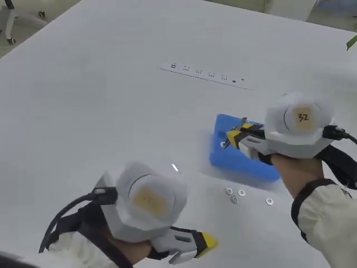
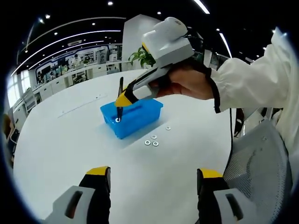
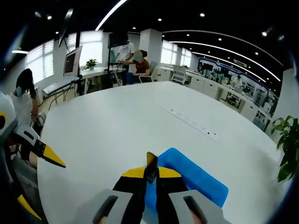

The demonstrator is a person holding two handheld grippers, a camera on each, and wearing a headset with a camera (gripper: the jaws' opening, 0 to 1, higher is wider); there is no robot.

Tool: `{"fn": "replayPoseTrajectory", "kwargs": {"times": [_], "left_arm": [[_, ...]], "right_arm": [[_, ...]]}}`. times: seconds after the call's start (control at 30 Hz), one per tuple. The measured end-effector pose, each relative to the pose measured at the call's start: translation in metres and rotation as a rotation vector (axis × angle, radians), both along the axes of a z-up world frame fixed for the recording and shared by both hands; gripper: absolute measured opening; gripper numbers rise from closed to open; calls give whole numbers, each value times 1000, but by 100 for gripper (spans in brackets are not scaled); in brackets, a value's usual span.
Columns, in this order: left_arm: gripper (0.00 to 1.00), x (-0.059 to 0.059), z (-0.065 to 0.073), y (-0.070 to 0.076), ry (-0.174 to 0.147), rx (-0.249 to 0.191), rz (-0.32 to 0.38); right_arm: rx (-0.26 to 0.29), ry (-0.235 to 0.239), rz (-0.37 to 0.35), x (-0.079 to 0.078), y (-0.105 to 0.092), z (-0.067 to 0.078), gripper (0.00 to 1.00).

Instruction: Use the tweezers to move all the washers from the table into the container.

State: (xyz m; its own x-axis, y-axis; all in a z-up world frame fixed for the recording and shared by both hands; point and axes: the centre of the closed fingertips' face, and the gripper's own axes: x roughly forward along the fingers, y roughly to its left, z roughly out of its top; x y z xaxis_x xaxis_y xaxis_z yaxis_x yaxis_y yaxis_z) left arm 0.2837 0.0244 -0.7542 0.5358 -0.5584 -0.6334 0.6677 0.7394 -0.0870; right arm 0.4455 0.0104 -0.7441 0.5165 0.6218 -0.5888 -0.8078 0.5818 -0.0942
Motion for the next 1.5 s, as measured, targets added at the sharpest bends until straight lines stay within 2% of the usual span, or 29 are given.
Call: {"fn": "replayPoseTrajectory", "kwargs": {"times": [0.17,0.53,0.63,0.8,1.0,1.2,1.37,1.5], "left_arm": [[80,0,-2,0,17,-33,10],[80,2,-5,4,18,-25,38],[79,1,-4,7,15,-24,47],[79,0,1,8,7,-18,54],[79,-6,15,3,-22,-32,61],[77,-18,25,-6,-45,-27,49],[77,-29,29,-12,-49,-24,57],[76,-38,31,-17,-48,-11,72]], "right_arm": [[23,55,-34,4,-1,-10,3],[25,105,-39,1,-2,-20,4],[36,102,-47,1,-2,-17,4],[91,88,-61,-5,-6,6,4],[123,38,-68,-21,-20,35,4],[114,-18,-57,-49,-31,51,4],[87,-27,-28,-73,-36,46,4],[110,22,-14,-86,-40,38,4]]}}
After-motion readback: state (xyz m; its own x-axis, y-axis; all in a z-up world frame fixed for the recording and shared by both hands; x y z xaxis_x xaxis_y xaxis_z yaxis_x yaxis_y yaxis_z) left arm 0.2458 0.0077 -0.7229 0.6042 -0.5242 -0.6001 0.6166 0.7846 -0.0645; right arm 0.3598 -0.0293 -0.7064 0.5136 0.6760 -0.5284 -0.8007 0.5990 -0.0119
